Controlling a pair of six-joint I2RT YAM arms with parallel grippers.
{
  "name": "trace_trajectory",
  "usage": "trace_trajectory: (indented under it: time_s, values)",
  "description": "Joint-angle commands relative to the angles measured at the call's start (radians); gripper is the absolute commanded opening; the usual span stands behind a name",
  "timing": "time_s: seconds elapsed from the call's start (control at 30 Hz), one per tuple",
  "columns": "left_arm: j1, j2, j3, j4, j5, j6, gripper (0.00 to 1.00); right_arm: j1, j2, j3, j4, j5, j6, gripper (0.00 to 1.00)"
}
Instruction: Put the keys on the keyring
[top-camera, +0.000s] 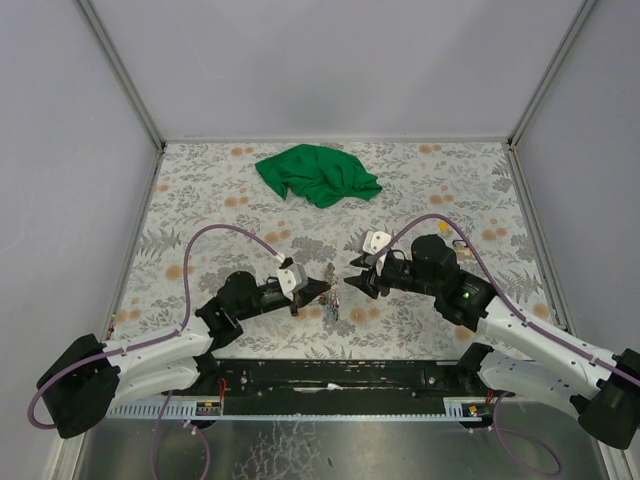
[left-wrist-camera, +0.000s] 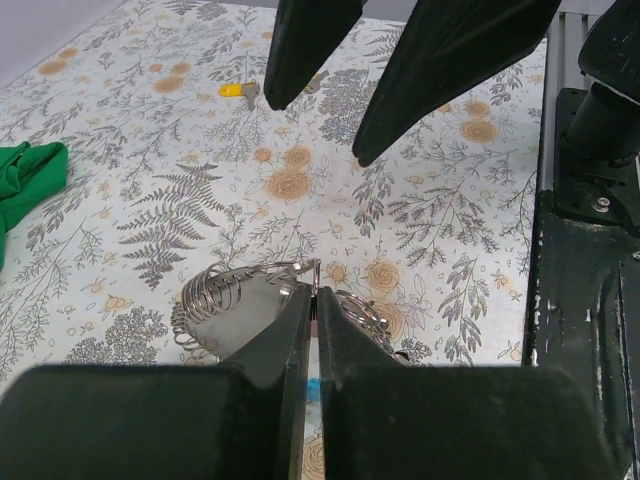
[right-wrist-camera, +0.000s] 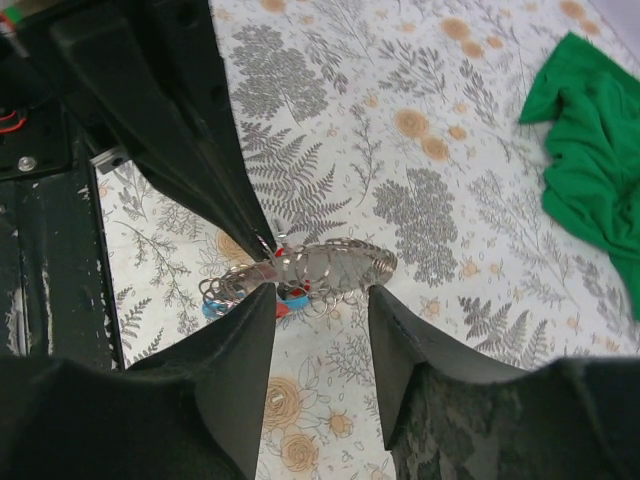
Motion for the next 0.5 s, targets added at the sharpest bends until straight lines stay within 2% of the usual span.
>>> trace_trajectory:
  time_s: [0.0, 0.17, 0.47]
  values:
    - [0.005, -0.002, -0.007, 0.114, 0.022, 0.001, 0.0, 0.0, 0.015, 0.013, 0.006, 0.09, 0.14, 0.5]
    - [0.005, 0.002, -0.006, 0.122, 0.026, -0.004, 0.0, 0.0, 0.057, 0.01, 0.022, 0.093, 0.181, 0.54]
    - [0.01, -0.012, -0.017, 0.149, 0.048, -0.026, 0.0, 0.0, 0.096, -0.043, 0.146, 0.093, 0.2, 0.55]
